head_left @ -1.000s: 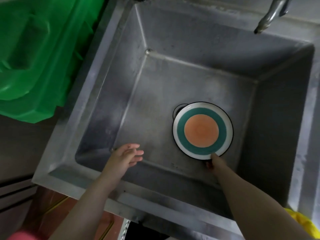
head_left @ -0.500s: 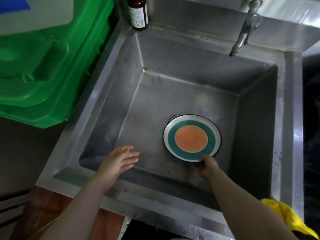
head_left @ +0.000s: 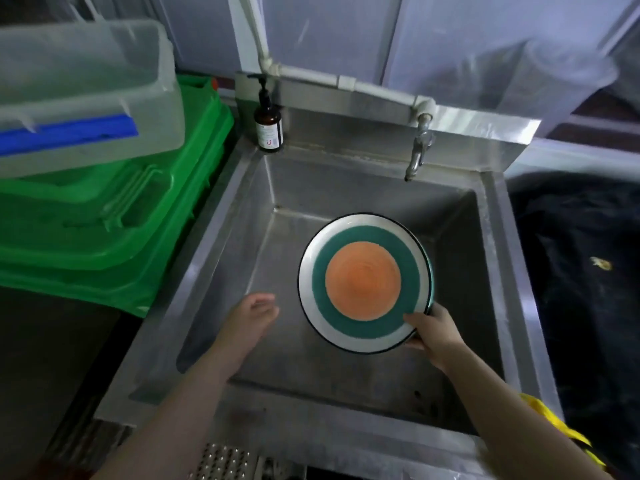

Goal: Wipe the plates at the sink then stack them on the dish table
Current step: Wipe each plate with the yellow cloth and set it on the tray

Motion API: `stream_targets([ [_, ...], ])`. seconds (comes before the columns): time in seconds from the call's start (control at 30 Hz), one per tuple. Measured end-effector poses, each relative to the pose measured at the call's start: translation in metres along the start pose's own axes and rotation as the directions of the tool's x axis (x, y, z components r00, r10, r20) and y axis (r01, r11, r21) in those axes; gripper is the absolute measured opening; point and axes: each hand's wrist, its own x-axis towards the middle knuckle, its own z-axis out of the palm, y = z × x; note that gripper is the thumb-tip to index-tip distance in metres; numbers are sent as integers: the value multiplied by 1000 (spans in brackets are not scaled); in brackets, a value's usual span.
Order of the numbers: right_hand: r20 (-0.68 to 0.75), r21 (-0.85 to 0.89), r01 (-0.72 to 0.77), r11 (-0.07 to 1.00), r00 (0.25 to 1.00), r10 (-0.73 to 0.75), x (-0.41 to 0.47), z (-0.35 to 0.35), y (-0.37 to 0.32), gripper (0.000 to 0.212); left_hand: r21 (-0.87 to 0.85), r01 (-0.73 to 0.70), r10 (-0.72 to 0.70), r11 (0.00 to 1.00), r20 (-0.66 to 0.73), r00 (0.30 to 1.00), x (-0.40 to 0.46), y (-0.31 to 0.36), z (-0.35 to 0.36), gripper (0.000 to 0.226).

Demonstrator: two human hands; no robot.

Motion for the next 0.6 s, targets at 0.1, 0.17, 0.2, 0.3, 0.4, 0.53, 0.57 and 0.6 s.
stream_targets([
  [0.1,58,16,120,993,991,-120,-33,-3,-27,29,39,-54,54,998,2,999,9,13,0,44],
  [0.17,94,24,210,977,973,-211,-56,-3,-44,31,31,-74,73,997,39,997,12,26,0,52],
  [0.2,109,22,259,966,959,-260,-66,-4,-53,31,22,-92,90,996,69,994,14,33,0,51],
  [0.3,122,-58,438,897,895,-429,-97,-8,-77,33,-74,-169,177,983,123,976,14,60,4,27],
  [0.4,116,-197,613,765,789,-603,-123,-14,-96,35,-157,-256,265,954,41,963,4,78,8,36],
  [0.53,51,-267,740,617,650,-758,-148,-22,-109,39,-319,-357,382,878,18,924,-19,95,11,31],
  [0.57,25,-275,756,594,623,-782,-152,-24,-111,41,-328,-385,414,863,20,910,-23,100,11,32],
  [0.6,1,-281,768,575,600,-800,-156,-26,-112,42,-335,-415,447,846,20,895,-28,106,11,34],
])
